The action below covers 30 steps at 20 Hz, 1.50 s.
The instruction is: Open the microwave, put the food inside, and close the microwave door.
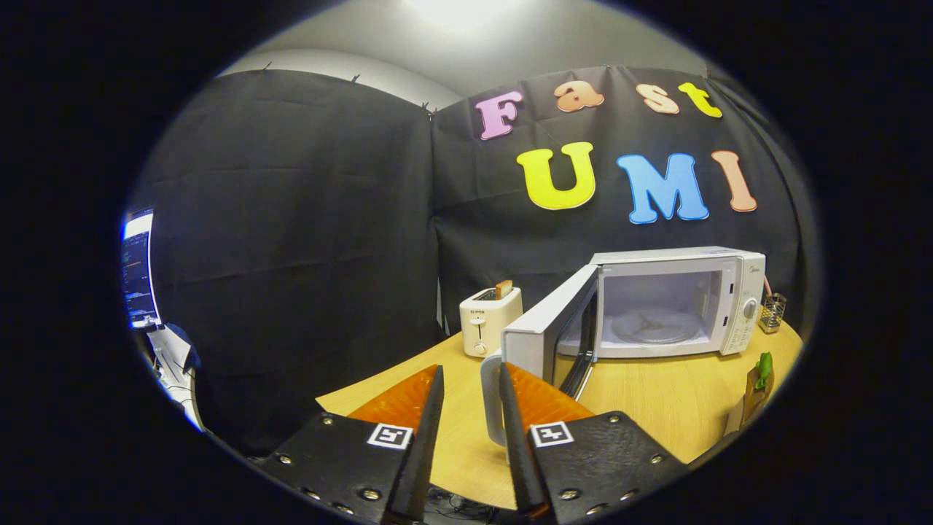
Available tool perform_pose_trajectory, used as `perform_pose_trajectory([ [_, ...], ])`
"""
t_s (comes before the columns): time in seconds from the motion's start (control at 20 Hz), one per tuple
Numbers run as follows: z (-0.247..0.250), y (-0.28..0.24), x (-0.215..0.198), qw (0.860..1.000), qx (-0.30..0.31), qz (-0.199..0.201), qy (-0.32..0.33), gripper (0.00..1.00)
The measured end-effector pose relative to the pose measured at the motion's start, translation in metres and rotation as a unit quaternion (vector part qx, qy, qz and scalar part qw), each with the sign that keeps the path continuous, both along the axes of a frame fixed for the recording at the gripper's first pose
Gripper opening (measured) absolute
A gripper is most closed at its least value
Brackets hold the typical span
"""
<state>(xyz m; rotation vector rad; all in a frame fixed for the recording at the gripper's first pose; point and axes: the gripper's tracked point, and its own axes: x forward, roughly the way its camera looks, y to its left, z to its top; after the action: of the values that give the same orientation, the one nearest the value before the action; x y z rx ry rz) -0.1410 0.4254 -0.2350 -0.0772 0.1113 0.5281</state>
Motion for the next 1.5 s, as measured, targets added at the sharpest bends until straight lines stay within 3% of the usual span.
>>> perform_pose_trajectory([
  [0.1,0.018,-0.031,0.0,1.0,-0.006,-0.019,-0.021,0.66],
  [0.35,0.052,-0.12,0.005,0.992,-0.025,-0.095,-0.074,0.73],
  [0.75,0.037,-0.256,0.017,0.959,-0.075,-0.254,-0.097,0.73],
  [0.95,0.011,-0.289,0.022,0.948,-0.091,-0.292,-0.088,0.73],
  [1.5,-0.064,-0.331,0.058,0.932,-0.117,-0.343,-0.019,0.73],
])
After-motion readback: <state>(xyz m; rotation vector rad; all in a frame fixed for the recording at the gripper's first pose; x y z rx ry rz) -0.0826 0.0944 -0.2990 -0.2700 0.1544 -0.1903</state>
